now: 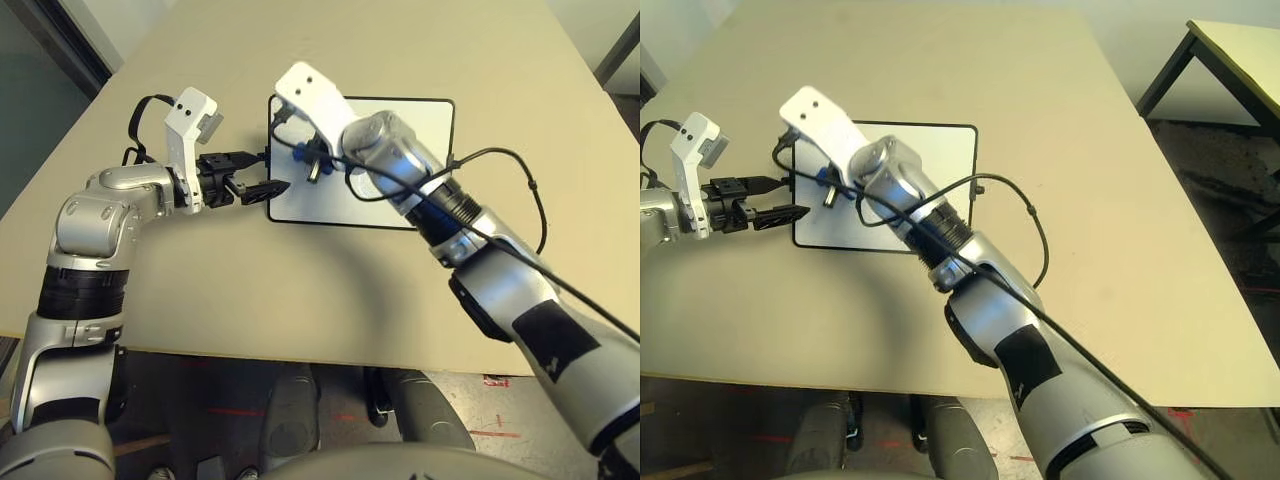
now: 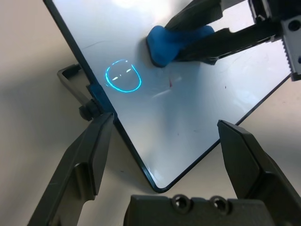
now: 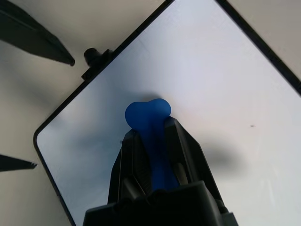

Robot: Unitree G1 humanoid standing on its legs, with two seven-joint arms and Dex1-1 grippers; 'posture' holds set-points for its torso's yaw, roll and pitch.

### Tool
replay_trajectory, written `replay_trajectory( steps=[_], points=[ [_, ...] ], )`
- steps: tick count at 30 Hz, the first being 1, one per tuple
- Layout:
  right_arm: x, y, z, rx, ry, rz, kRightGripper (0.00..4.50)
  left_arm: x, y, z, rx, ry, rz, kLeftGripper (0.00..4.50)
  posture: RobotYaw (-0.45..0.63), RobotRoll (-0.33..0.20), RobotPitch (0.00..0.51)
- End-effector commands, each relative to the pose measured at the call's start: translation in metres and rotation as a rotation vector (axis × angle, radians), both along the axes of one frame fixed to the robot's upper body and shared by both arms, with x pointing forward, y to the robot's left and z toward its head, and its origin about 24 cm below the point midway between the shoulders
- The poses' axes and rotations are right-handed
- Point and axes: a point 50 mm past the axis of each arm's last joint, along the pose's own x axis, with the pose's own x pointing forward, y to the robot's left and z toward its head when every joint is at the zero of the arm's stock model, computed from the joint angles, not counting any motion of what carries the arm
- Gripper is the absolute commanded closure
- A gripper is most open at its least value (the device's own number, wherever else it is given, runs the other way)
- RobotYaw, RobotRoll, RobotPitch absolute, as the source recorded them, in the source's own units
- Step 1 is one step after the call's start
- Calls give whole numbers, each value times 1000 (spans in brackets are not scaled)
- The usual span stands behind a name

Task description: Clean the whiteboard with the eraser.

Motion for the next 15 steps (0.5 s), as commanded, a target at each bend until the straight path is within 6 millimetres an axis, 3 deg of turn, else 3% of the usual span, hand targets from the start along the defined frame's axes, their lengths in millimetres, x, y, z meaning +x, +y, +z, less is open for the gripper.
replay_trajectory(
  steps=[1,9,15],
  points=[
    [-2,-5,-19,-28,63,-23,3910,-1,-4,0,-1,8,-16,0,34,0,165],
    [-26,-1,-52,-112,139,46,3911,-2,-4,0,-2,12,-15,0,39,0,170],
    [-14,-3,-37,-75,93,6,3911,-2,-3,1,-1,14,-10,0,41,0,170]
  ],
)
